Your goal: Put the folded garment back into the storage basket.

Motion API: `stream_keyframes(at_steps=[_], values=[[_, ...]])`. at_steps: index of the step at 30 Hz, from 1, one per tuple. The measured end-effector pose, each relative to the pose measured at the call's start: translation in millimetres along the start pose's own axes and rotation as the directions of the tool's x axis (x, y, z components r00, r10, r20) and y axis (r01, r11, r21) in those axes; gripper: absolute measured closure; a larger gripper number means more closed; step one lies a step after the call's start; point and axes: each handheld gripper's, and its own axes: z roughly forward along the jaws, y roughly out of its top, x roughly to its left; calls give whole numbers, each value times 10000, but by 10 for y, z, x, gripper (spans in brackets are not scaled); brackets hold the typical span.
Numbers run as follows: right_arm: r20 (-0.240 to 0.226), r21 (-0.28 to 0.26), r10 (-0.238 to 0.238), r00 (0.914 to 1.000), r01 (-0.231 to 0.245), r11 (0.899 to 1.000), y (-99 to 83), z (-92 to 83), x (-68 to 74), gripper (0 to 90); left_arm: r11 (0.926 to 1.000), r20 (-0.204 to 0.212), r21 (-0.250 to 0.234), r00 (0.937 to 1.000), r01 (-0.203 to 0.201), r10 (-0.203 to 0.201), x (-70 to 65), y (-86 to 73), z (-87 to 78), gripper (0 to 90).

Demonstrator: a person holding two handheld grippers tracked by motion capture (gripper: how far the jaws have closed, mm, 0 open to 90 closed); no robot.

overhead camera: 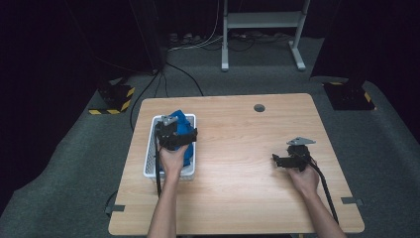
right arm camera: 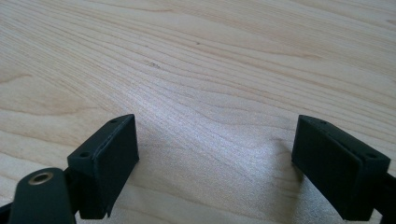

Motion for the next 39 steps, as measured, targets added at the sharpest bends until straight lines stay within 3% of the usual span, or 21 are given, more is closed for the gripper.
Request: stream_keyframes(at_steps=[39], values=[[-4, 0, -3, 10000, 3, 10000, 0, 0, 0, 142, 9980, 915, -467, 9947, -437, 478, -405, 41, -41, 77]])
